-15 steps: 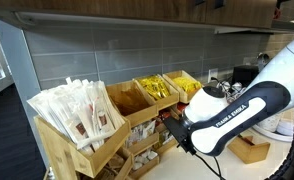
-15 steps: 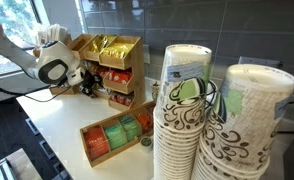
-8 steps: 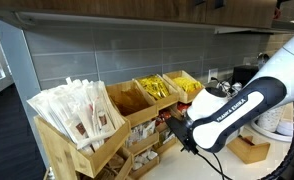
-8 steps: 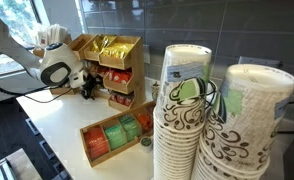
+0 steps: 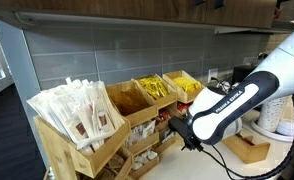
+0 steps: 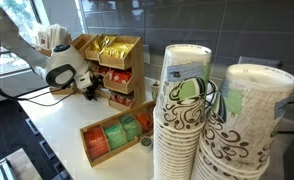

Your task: Lift the tomato ketchup from the cupboard and put it on the bottom second shelf to the right

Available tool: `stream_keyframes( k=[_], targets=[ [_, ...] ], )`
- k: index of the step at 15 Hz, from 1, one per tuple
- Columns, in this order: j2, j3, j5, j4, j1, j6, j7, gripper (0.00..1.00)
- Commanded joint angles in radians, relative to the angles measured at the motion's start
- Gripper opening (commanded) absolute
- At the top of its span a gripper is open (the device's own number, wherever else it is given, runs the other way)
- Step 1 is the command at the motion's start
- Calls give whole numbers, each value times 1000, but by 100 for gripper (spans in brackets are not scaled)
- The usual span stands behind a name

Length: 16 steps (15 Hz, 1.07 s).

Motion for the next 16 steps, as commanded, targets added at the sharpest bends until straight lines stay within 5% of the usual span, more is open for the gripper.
stream_keyframes(
  k=[1, 7, 16],
  targets=[
    [85, -52, 53, 25, 56, 2, -166, 100],
    [125, -1, 221, 47, 29, 27, -430, 100],
    [111, 223, 382, 16, -213, 19, -814, 100]
  ],
)
